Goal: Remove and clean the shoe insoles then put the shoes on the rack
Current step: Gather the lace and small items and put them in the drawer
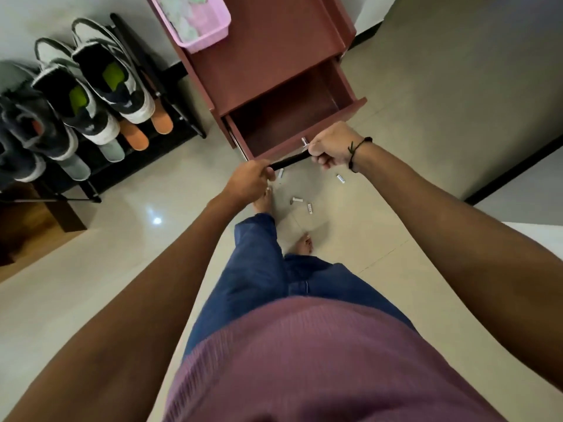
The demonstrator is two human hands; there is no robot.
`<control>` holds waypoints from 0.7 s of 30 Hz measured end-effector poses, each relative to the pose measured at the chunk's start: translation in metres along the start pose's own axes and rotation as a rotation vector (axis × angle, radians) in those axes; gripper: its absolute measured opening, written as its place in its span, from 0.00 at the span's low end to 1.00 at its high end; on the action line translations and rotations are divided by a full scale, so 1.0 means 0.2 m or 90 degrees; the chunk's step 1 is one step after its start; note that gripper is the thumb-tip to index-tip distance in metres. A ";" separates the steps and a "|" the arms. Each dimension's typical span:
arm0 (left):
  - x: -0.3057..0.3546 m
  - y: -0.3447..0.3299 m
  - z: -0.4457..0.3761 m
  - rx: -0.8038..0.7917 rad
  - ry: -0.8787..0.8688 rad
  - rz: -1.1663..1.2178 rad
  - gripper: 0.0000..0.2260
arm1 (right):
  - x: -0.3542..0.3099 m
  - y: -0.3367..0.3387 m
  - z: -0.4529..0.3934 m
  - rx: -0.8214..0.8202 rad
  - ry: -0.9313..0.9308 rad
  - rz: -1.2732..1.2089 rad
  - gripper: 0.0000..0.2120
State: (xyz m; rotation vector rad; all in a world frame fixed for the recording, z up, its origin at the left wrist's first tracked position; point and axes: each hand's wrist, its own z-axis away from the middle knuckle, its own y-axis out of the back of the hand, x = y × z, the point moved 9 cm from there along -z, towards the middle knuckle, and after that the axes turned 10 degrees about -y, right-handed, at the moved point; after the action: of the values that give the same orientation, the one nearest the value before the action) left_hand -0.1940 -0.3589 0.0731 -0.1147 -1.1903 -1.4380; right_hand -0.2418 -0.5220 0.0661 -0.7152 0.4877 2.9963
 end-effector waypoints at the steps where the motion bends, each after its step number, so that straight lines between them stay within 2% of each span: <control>1: -0.05 0.01 -0.06 -0.007 0.005 0.018 0.13 | -0.01 -0.01 -0.08 -0.009 -0.029 -0.013 0.11; 6: -0.27 0.00 -0.30 -0.017 0.067 0.107 0.14 | -0.04 -0.07 -0.46 0.007 -0.108 -0.018 0.09; 9: -0.44 -0.05 -0.47 -0.014 0.107 0.134 0.14 | -0.06 -0.09 -0.73 0.043 -0.102 0.076 0.11; 12: -0.57 -0.07 -0.65 0.032 0.114 0.139 0.13 | -0.08 -0.11 -0.98 0.080 -0.053 0.164 0.11; 14: -0.64 -0.09 -0.78 0.057 0.120 0.124 0.12 | -0.08 -0.11 -1.13 0.103 -0.031 0.197 0.08; 17: -0.76 -0.13 -0.99 0.074 0.128 0.091 0.09 | -0.13 -0.12 -1.35 0.106 0.019 0.263 0.10; 21: -0.86 -0.28 -1.25 -0.017 0.078 -0.046 0.09 | -0.15 -0.16 -1.64 0.096 0.037 0.413 0.13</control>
State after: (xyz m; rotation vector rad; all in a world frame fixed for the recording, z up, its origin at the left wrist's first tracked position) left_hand -0.0525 -0.4270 -0.1918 -0.0022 -1.0848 -1.5020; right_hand -0.0686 -0.5914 -0.2076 -0.7502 1.1323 3.4579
